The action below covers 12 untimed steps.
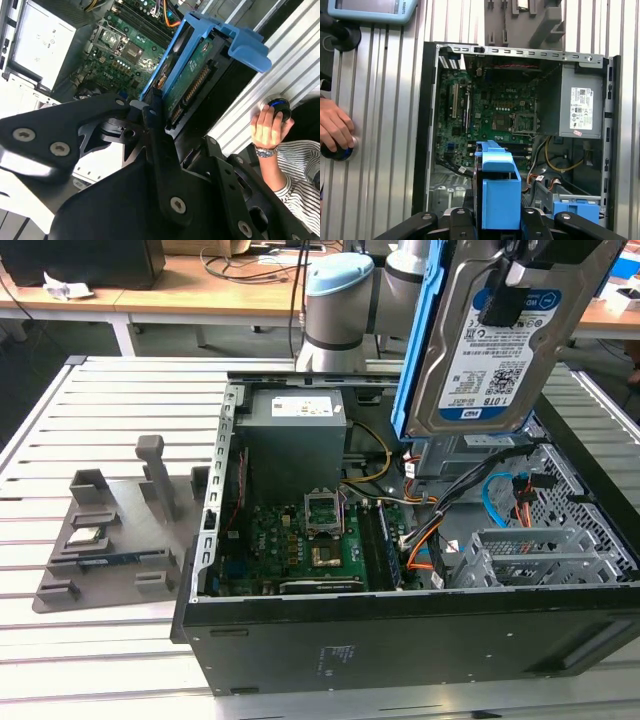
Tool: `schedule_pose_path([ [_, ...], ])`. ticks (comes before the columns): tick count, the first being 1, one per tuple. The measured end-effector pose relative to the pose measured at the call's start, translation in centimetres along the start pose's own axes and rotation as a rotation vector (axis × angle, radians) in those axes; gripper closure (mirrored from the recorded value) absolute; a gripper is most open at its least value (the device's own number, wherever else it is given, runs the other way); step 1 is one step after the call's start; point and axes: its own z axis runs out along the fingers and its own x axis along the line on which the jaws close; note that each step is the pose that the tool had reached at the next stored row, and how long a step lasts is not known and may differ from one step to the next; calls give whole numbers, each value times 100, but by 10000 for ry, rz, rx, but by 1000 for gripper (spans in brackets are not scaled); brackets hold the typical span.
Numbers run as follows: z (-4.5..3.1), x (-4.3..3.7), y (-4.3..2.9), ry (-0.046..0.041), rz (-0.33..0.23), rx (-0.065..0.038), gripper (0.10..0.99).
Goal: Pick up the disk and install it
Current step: 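Pick up the disk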
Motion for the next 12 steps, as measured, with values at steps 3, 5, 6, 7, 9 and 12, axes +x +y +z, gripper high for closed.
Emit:
schedule_pose_path([
  [3,7,59,3,0,2,1,725],
  [5,12,105,5,1,2,0,725],
  [6,15,126,6,1,2,0,725],
  [7,16,139,7,1,2,0,725],
  [9,19,163,8,0,4,0,725],
  [12,26,221,11,0,4,1,725],
])
